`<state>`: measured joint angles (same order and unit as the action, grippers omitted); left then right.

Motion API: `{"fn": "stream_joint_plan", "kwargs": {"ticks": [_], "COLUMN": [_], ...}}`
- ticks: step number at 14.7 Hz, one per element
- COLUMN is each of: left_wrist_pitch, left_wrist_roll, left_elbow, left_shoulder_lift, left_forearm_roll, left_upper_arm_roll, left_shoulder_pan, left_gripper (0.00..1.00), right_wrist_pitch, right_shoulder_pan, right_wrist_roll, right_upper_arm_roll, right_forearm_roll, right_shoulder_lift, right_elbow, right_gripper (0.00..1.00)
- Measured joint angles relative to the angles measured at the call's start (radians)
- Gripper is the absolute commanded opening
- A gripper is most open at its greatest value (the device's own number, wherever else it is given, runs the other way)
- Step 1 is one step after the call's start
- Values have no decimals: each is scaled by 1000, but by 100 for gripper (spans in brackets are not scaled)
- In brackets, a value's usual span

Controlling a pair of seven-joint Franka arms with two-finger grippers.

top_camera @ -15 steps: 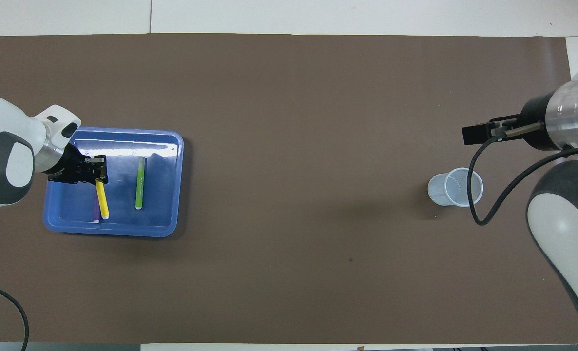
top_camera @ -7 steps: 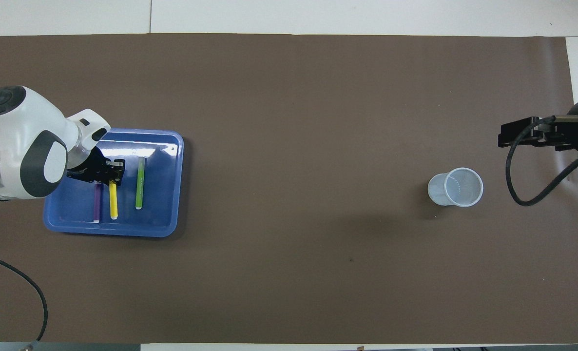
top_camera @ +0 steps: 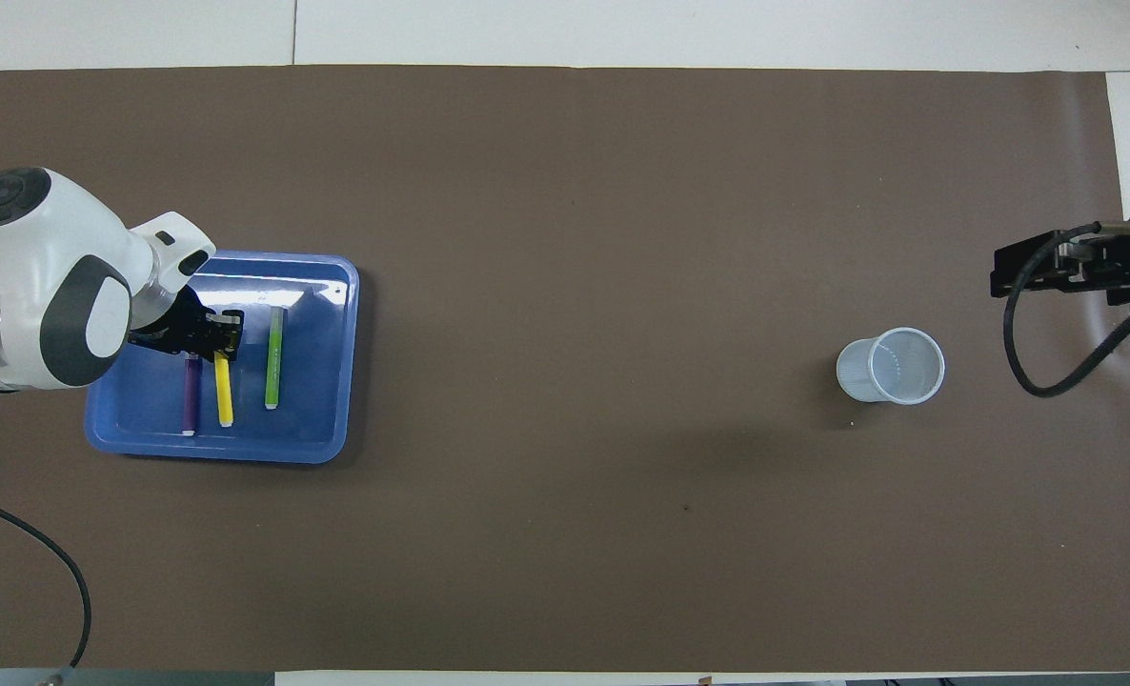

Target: Right arm passes pens to left for tray arrangement

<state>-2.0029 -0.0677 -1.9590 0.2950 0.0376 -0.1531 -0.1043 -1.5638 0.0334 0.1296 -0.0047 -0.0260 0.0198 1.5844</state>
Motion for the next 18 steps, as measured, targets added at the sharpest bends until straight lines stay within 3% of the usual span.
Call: {"fn": "stream_joint_plan", "kwargs": {"ticks": [18], "left_wrist_pitch": [25], "left_wrist_roll": [10], "left_elbow": [29], "left_shoulder_lift": [-21], "left_forearm_roll": [-1], "left_upper_arm_roll": [1], "left_shoulder_pan": [-6], "left_gripper": [100], "right_wrist_pitch": [12], "right_shoulder_pan": [1], "right_wrist_roll": [-12], "right_upper_arm_roll": [0], "right_forearm_roll": [21], "right_shoulder_lift": [-13], "right_elbow": [-1], "right_gripper": [100]}}
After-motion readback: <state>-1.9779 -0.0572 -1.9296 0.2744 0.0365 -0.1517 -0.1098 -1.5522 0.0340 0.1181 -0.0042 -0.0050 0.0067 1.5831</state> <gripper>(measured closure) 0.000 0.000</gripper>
